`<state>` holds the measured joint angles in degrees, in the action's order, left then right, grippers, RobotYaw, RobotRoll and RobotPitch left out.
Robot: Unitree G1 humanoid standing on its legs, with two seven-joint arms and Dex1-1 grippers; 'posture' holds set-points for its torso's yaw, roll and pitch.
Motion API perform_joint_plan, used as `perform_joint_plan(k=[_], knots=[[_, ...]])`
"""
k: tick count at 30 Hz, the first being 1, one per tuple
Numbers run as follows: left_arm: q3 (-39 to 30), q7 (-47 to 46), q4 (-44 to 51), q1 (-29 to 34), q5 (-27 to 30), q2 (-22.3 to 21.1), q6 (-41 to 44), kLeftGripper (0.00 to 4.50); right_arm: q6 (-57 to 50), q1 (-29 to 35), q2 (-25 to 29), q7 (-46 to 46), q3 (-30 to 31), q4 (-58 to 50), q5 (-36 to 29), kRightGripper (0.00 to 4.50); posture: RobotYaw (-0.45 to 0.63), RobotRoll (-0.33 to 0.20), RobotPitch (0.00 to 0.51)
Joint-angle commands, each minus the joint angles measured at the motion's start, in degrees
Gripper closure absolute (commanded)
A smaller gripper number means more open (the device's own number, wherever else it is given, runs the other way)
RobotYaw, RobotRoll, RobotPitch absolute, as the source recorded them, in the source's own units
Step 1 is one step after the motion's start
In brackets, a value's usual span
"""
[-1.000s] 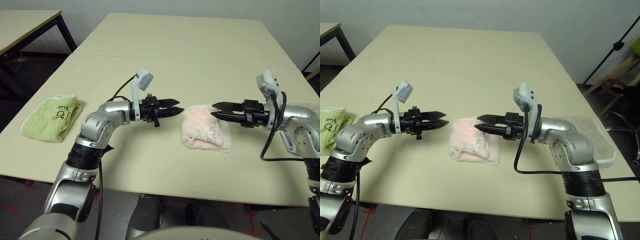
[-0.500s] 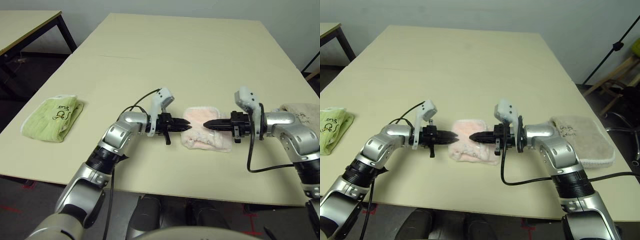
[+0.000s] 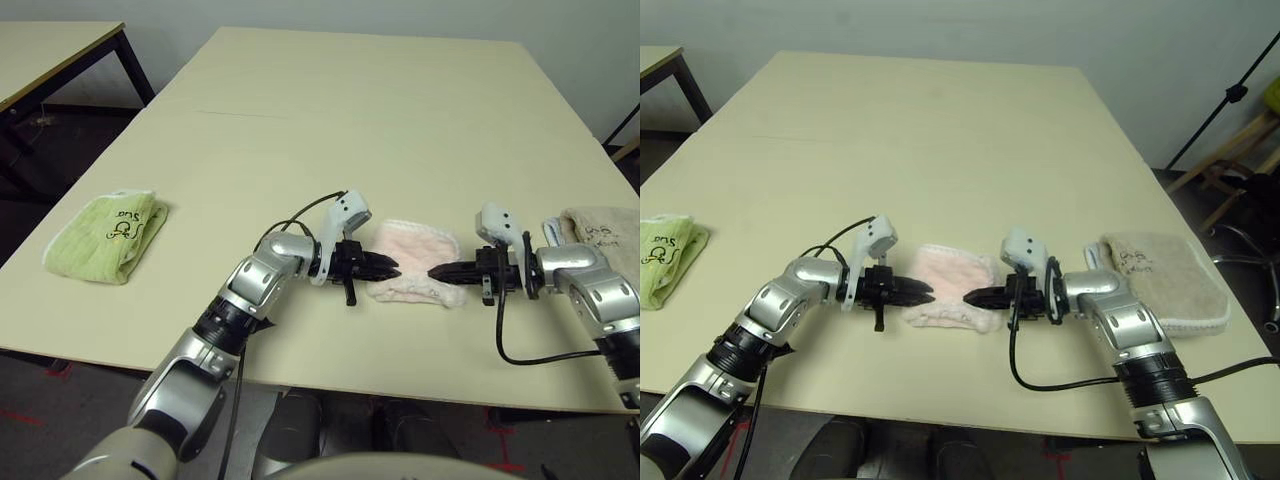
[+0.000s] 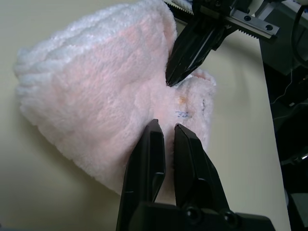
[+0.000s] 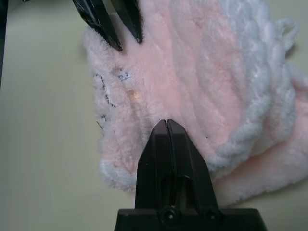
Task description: Fold the towel and set it aside.
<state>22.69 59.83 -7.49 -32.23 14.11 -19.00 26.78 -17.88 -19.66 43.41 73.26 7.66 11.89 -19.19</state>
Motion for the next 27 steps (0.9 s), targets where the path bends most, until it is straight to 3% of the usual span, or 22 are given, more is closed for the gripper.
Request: perform_joint_plan(k=[1, 8, 14, 18, 22, 27], knots=[[0.7, 0.3, -1.0, 1.5, -1.0, -0.1, -0.1, 3.75, 2.1, 1.3, 0.0, -0.4, -0.4, 3.6, 2.0, 4.48, 0.17, 0.000, 0.083], [-0.4, 0.7, -4.2, 2.1, -2.0, -1.5, -1.2, 3.75, 5.9, 0.2, -0.9, -0.7, -0.2, 9.1, 3.5, 4.48, 0.17, 0.000, 0.069], [-5.2, 2.5, 3.0, -1.1, 4.5, -1.6, 5.4, 3.75, -3.4, -2.8, -0.7, 1.8, -8.0, 4.5, -7.7, 4.48, 0.17, 0.000, 0.076], [-7.4, 1.6, 4.5, -4.8, 6.7, -0.4, 7.9, 3.75, -6.7, -5.7, -1.3, 1.1, -11.3, 3.4, -10.6, 4.48, 0.17, 0.000, 0.078], [-6.8, -0.8, -2.9, -8.6, 3.6, 2.1, 4.1, 3.75, -5.8, -8.1, -3.9, -0.4, -10.7, 4.1, -9.5, 4.48, 0.17, 0.000, 0.077], [-4.1, -1.6, -11.1, -8.9, -0.9, 4.0, -1.4, 3.75, -3.6, -7.4, -6.7, -1.3, -7.2, 5.1, -5.6, 4.48, 0.16, 0.000, 0.076]])
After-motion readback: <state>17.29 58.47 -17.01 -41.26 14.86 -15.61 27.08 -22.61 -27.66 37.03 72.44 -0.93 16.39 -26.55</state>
